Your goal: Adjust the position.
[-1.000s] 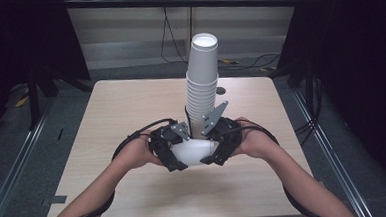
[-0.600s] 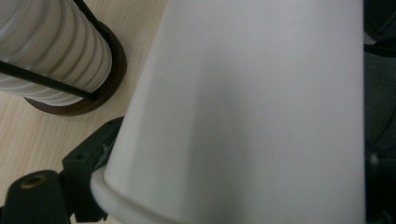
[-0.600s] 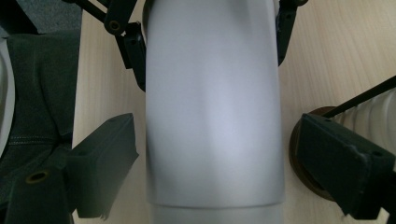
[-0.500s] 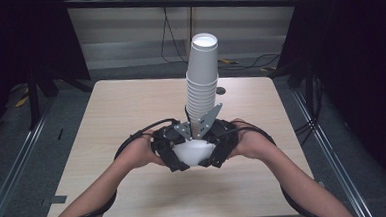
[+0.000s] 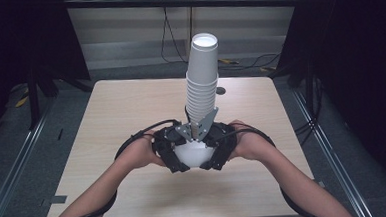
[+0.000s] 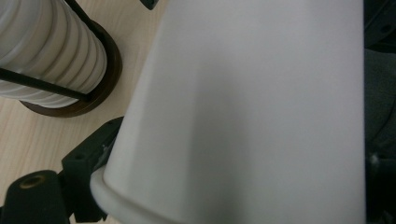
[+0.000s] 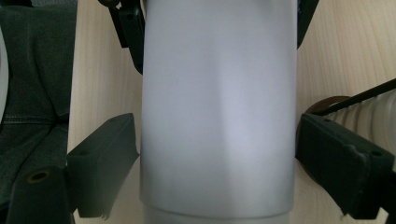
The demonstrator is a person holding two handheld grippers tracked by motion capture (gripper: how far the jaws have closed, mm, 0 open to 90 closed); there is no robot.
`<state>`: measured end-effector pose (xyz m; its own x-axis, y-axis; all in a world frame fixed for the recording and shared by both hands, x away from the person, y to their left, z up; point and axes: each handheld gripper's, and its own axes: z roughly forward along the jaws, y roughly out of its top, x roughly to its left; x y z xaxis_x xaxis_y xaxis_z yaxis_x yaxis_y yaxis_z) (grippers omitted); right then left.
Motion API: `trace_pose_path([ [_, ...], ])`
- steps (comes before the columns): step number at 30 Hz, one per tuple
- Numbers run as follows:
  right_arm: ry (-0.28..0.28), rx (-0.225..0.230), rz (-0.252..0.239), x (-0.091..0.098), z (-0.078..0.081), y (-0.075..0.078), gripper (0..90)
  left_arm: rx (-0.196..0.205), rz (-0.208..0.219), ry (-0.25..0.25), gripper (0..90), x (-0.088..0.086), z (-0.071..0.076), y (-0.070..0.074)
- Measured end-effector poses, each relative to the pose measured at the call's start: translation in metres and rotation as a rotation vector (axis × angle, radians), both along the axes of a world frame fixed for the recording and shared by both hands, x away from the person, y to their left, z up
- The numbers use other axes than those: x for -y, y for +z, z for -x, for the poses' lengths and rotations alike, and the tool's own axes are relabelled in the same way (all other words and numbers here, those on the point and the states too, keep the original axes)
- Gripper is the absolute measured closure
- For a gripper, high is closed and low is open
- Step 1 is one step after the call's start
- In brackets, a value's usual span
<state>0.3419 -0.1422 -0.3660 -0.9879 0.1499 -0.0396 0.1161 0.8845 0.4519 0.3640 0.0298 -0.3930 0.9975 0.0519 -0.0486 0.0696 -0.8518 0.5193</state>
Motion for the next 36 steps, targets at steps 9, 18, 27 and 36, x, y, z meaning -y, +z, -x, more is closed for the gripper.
trace_pose_path([
  [9, 0.008, -0.006, 0.017, -0.003, 0.0, -0.003, 16.9, -0.001, 0.005, -0.004, 11.3, -0.001, 0.0, 0.0],
  [18, 0.003, -0.02, 0.022, -0.004, 0.001, -0.006, 24.1, 0.0, 0.009, -0.008, 11.3, -0.002, 0.001, 0.003],
  [27, -0.031, -0.04, -0.023, 0.003, 0.002, -0.006, 24.2, 0.034, 0.068, -0.044, 6.8, -0.007, -0.001, 0.003],
  [36, -0.035, -0.053, -0.087, 0.01, 0.001, -0.008, 24.0, 0.034, 0.109, -0.04, 0.0, -0.014, -0.005, 0.005],
])
